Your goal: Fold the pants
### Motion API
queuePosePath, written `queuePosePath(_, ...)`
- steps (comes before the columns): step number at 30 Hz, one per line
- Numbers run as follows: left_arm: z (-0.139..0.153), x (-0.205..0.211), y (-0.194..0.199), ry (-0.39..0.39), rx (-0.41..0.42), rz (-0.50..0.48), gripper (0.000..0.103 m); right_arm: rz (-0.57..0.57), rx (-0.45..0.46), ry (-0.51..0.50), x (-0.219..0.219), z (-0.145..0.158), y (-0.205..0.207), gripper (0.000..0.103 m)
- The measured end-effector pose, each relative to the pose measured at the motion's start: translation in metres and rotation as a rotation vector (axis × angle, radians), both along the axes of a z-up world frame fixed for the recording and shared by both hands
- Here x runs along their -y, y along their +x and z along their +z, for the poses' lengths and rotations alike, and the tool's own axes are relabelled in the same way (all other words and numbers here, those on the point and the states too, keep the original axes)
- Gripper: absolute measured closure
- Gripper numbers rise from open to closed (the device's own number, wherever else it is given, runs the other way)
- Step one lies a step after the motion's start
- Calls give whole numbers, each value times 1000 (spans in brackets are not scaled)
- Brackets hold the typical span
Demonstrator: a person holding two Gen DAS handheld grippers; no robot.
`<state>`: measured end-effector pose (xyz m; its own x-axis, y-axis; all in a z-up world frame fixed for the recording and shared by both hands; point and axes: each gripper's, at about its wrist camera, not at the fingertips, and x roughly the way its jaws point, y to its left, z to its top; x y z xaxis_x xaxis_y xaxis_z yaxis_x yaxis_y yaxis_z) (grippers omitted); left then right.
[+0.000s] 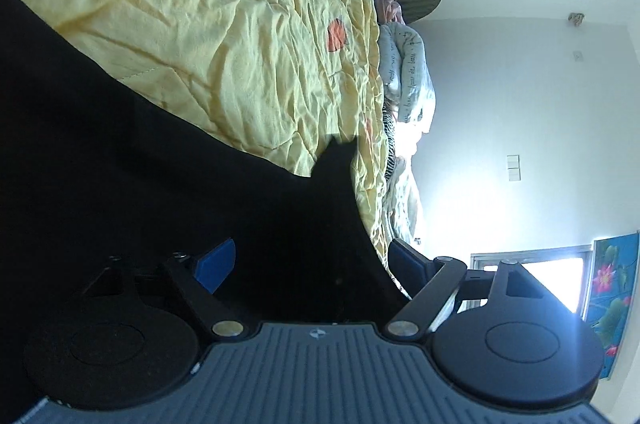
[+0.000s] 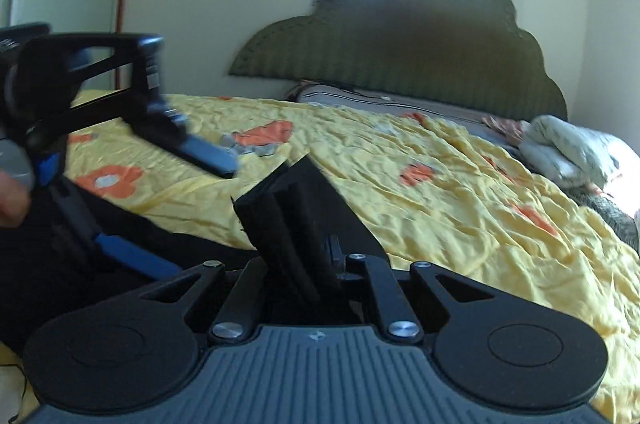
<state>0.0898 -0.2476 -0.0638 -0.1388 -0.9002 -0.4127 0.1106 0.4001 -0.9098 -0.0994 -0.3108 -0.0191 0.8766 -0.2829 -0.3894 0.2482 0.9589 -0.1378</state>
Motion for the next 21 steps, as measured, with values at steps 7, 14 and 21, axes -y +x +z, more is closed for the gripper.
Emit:
queuePosePath(7, -16, 4, 15, 4, -80, 67, 21, 67, -43, -181, -47, -5, 5, 95)
queuePosePath(14, -6, -8, 19, 100, 53, 48, 86, 103, -79, -246, -70, -9, 9, 95)
queuePosePath(21, 25, -26, 3, 221, 331, 15, 96, 143, -109, -279, -99, -13, 15, 95)
